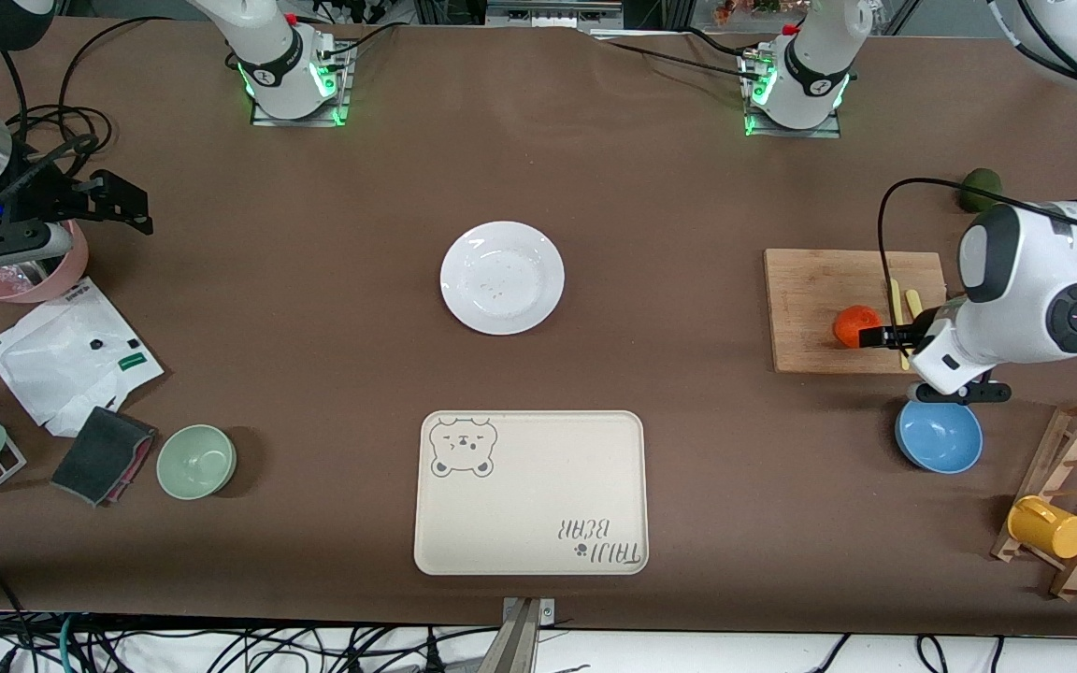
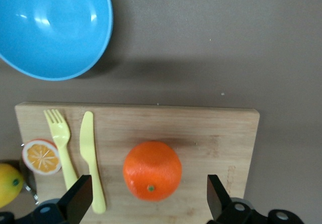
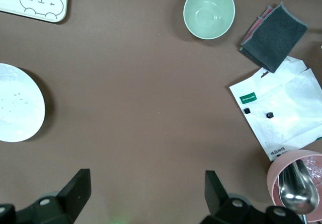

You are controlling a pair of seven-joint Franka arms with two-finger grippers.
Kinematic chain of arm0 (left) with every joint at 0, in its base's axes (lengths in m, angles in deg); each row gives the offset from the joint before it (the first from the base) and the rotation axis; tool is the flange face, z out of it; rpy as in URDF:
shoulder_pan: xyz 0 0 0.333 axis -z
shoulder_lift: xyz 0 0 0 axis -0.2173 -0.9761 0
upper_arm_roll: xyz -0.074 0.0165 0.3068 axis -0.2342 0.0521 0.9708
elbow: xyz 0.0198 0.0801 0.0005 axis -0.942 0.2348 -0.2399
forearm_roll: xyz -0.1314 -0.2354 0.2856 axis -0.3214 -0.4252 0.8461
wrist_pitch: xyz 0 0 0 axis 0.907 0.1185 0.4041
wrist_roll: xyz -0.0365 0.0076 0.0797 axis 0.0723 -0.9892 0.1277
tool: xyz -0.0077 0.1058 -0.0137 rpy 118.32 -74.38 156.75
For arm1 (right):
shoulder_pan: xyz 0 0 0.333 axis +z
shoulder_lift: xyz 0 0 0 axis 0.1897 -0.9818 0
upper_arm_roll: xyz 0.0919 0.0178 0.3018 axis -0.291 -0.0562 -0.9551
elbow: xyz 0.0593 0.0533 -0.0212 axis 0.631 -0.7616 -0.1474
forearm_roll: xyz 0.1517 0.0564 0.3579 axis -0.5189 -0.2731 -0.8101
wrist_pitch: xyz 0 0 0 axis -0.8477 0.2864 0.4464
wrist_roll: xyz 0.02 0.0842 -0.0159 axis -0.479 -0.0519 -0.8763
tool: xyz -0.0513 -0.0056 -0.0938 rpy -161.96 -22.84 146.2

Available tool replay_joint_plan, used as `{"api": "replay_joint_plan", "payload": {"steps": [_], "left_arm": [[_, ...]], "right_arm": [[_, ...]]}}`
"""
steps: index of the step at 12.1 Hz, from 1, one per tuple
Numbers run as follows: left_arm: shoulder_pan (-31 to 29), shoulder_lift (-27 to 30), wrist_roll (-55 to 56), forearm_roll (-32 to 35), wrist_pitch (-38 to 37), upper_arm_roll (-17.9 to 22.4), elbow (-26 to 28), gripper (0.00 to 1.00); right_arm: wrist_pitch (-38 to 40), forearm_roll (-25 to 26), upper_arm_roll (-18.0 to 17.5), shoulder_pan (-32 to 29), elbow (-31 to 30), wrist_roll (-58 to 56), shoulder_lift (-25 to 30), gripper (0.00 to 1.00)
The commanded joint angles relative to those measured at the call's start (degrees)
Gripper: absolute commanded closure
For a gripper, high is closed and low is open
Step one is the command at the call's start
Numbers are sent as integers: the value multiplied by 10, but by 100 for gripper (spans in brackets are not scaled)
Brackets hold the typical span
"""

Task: Place orange and plate with both arms
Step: 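Reach the left gripper down to the orange on the cutting board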

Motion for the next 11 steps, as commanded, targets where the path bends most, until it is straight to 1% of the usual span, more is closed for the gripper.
{"api": "replay_joint_plan", "payload": {"steps": [1, 2, 3, 6, 8, 11], "left_arm": [[-8, 43, -5, 15, 112, -4, 120, 0], [-8, 46, -5, 16, 147, -4, 147, 0], [-8, 46, -5, 16, 162, -3, 160, 0], [-8, 41, -4, 19, 169, -2, 168, 0], [-8, 39, -4, 44, 170, -3, 170, 0], [-8, 33, -3, 45, 170, -3, 170, 0]], "right_arm": [[8, 5, 1, -3, 14, 6, -6, 0], [8, 5, 1, -3, 14, 6, -6, 0], [8, 5, 1, -3, 14, 6, -7, 0], [8, 5, 1, -3, 14, 6, -7, 0], [8, 4, 1, -3, 15, 6, -7, 0], [7, 2, 0, -1, 15, 6, -7, 0]]}}
